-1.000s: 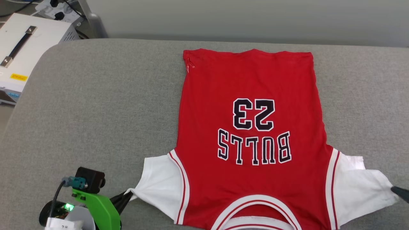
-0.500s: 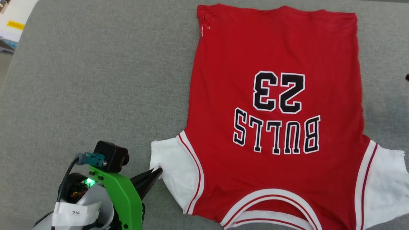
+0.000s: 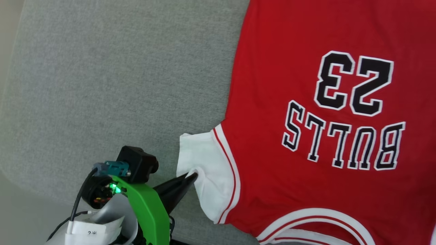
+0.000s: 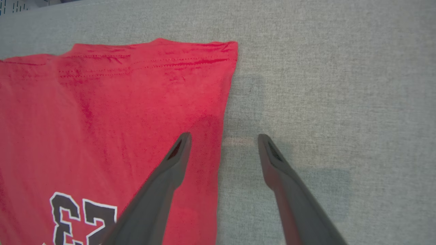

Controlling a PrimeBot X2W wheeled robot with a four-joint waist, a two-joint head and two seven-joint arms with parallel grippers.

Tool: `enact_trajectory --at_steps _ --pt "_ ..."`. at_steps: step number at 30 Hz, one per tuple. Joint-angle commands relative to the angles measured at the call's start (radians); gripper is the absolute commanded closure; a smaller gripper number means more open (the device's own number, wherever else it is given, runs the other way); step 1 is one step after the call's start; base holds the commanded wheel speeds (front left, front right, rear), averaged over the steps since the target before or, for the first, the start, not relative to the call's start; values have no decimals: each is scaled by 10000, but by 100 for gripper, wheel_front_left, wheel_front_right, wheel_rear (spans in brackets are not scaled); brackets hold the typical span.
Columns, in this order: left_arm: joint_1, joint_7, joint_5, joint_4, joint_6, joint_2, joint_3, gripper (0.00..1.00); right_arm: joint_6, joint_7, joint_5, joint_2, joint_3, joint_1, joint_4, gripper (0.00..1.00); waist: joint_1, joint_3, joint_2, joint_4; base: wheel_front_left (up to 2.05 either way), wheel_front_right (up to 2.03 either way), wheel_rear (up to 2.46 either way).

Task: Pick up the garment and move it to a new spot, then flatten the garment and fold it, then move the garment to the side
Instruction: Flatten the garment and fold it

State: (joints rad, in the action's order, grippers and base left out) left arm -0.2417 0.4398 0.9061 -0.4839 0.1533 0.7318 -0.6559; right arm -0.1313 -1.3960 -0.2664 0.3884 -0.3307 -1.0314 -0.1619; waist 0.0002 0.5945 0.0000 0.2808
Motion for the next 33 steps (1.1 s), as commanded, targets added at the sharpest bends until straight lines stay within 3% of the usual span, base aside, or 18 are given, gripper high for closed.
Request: enact_trajectory --at_steps 1,9,16,17,18,19,33 --pt "-206 -92 -82 30 -78 -129 -50 100 6 20 202 92 68 -320 -195 0 -2 762 0 766 0 0 0" --pt "-374 -462 -145 405 -369 -472 -147 100 6 312 845 391 508 -1158 -1330 0 -2 1069 0 1176 0 0 0" --pt "-475 -952 -69 652 -574 -800 -50 100 6 387 959 731 1031 -880 -2009 0 -2 1113 0 1349 0 0 0" --pt "-478 -972 -69 679 -595 -802 -50 100 6 363 939 751 1037 -818 -2058 61 -2 1110 0 1358 0 0 0" --pt "-479 -990 -72 711 -613 -798 -50 100 6 344 917 776 1058 -733 -2089 93 -2 1098 0 1367 0 0 0" --pt "-480 -999 -79 736 -624 -787 -50 100 6 331 896 801 1086 -654 -2110 100 -2 1082 0 1370 0 0 0" --pt "-624 -910 -187 849 -563 -638 -13 100 6 684 580 968 1191 404 -2202 100 -2 386 0 980 0 0 0"
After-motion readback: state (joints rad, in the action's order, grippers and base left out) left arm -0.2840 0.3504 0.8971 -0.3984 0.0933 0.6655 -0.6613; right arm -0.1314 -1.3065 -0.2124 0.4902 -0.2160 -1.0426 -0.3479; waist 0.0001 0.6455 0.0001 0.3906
